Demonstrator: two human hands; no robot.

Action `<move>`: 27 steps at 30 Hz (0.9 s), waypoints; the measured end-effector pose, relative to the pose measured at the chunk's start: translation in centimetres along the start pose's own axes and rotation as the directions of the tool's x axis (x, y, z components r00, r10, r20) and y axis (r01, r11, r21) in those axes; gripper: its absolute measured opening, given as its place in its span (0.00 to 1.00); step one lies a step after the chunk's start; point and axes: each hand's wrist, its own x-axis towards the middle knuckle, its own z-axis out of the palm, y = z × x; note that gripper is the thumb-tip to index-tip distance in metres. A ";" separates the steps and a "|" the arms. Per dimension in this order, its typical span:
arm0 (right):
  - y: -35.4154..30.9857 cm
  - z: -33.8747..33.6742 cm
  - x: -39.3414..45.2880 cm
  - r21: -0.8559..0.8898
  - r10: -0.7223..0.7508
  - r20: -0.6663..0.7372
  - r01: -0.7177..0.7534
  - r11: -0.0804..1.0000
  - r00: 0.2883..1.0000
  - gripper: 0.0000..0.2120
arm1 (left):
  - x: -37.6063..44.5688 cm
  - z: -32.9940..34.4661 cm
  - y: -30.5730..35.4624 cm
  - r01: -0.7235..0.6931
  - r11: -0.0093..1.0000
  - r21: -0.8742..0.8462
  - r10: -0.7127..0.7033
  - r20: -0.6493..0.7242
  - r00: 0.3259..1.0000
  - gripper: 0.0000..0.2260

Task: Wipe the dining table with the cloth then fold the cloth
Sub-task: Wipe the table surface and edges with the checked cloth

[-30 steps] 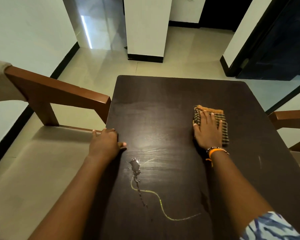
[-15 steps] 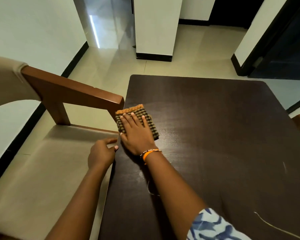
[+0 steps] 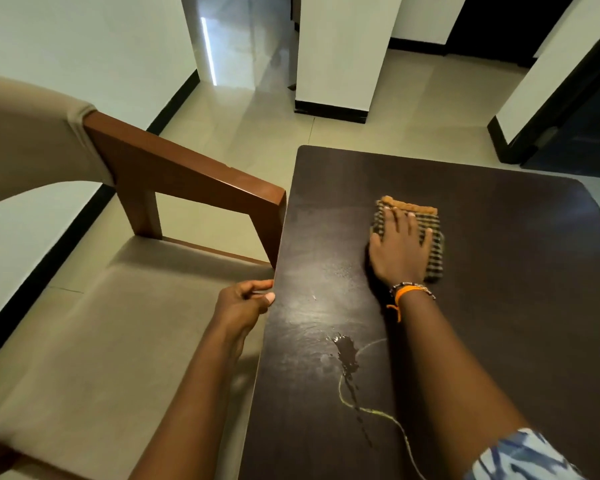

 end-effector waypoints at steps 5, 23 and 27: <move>-9.0 2.6 1.3 0.063 -0.264 0.061 0.260 0.964 0.963 0.24 | 0.7 -0.3 -0.5 0.033 0.999 -0.027 -0.032 0.035 0.999 0.13; -10.9 1.5 -5.3 0.104 -0.439 0.172 0.427 0.898 0.882 0.25 | -0.6 1.0 -1.5 -0.021 0.997 -0.079 0.006 -0.189 0.982 0.08; -10.8 1.3 -5.2 0.119 -0.436 0.181 0.420 0.900 0.882 0.25 | -1.8 0.9 -2.2 -0.039 0.998 0.054 0.048 -0.176 0.983 0.12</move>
